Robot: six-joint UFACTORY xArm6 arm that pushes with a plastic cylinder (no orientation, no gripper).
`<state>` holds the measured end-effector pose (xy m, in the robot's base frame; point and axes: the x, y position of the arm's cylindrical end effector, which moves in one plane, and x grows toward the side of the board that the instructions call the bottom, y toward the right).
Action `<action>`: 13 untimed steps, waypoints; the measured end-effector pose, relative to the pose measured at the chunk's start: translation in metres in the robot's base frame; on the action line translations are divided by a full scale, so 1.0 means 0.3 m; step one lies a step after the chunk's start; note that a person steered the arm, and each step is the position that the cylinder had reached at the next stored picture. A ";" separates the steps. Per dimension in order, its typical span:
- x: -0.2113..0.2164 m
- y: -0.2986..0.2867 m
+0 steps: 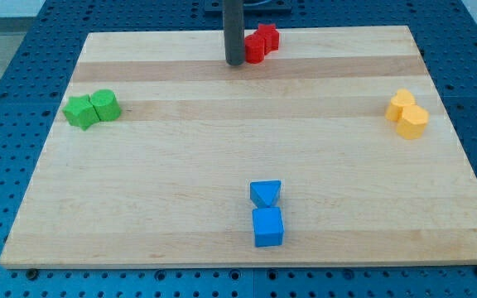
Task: Push the blue triangle into blue cube
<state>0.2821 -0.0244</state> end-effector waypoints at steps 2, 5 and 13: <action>0.113 0.000; 0.234 0.000; 0.754 0.102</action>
